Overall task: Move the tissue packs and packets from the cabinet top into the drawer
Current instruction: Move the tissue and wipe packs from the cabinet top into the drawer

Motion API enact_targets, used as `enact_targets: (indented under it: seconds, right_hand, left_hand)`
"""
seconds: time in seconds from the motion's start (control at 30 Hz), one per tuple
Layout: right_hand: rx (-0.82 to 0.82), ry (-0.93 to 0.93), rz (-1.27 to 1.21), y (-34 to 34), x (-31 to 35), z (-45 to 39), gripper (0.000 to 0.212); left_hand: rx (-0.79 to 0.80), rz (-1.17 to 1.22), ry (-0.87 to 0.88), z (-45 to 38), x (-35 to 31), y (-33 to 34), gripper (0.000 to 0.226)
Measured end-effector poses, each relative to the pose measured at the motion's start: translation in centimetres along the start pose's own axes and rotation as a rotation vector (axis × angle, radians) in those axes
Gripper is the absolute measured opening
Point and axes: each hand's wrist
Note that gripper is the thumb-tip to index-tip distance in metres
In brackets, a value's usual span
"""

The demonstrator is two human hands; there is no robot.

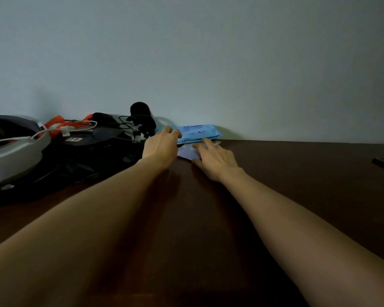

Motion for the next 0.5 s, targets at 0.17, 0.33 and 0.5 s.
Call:
enact_targets:
  seconds: [0.17, 0.33, 0.5]
  right_hand:
    - [-0.086, -0.012, 0.125, 1.1, -0.9, -3.0, 0.034]
    - [-0.15, 0.007, 0.125, 1.4, -1.1, -3.1, 0.026]
    - [-0.129, -0.015, 0.096, 0.8, -1.3, -0.3, 0.021]
  left_hand:
    - [0.124, -0.153, -0.003, -4.0, 0.3, 3.2, 0.049]
    - [0.054, -0.164, -0.118, -4.5, 1.0, 4.1, 0.026]
    - [0.043, -0.245, -0.054, -2.1, 0.6, 3.0, 0.026]
Point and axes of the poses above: each hand's wrist, its own z-axis away from the middle knuckle, its own y-axis out of the palm, x = y × z, and after that the axes turned 10 degrees about x, right-handed
